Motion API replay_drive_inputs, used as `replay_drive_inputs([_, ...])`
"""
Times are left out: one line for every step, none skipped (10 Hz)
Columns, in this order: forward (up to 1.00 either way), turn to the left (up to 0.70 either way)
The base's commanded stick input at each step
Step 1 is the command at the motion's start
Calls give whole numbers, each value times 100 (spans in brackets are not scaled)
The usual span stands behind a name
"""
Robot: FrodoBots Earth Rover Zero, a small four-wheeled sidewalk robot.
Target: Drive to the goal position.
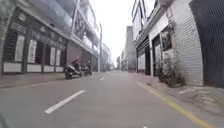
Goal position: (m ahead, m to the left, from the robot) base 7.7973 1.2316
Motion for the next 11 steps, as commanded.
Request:
replay_drive_inputs([85, 0])
replay_drive_inputs([85, 0])
replay_drive_inputs([85, 0])
replay_drive_inputs([85, 0])
replay_drive_inputs([85, 0])
replay_drive_inputs([85, 0])
replay_drive_inputs([85, 0])
replay_drive_inputs([85, 0])
replay_drive_inputs([85, 0])
replay_drive_inputs([85, 0])
replay_drive_inputs([85, 0])
